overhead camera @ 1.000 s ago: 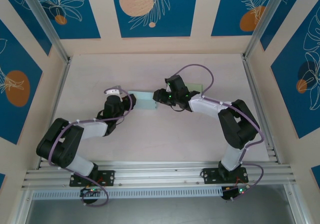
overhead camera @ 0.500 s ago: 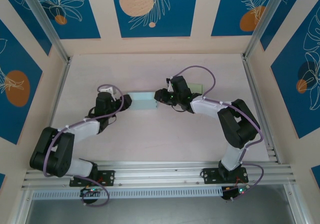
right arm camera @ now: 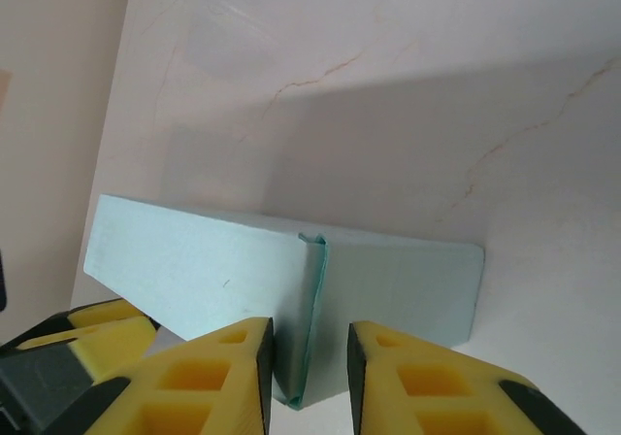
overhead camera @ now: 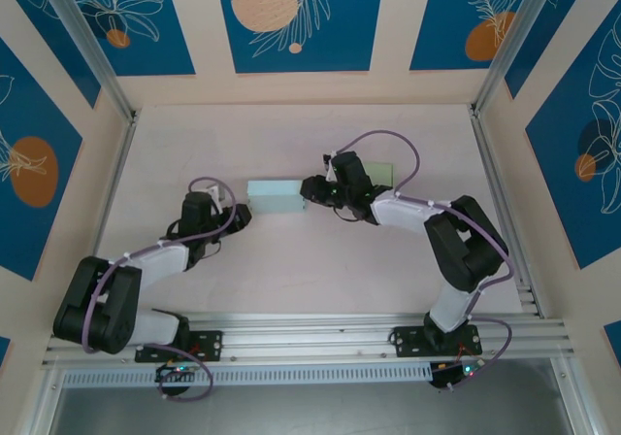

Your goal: Fold the paper box

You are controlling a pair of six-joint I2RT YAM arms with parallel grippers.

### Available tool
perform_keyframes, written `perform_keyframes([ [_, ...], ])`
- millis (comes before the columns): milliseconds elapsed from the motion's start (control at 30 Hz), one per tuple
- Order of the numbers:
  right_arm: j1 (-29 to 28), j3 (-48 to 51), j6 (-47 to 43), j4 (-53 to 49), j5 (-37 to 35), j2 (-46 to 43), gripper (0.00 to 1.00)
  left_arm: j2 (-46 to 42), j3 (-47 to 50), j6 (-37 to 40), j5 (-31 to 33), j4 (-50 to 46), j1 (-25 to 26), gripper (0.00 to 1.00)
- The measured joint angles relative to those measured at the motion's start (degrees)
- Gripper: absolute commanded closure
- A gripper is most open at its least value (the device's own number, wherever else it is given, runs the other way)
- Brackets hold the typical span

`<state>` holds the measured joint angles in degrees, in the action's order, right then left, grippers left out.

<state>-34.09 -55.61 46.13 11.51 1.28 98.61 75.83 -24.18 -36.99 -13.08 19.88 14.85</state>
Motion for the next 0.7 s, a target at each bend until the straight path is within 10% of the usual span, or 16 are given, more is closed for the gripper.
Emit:
perform_keyframes([
  [467, -6.56, 10.03, -0.90, -10.75, -7.52, -8.52, 0.65, -22.95, 5.60, -1.81, 2.82, -8.90, 0.00, 0.46],
  [700, -8.02, 6.05, -3.04, -15.54, -10.80, -12.68, 0.58, -16.55, 4.96, -2.78, 1.03, -9.66, 0.00, 0.39],
])
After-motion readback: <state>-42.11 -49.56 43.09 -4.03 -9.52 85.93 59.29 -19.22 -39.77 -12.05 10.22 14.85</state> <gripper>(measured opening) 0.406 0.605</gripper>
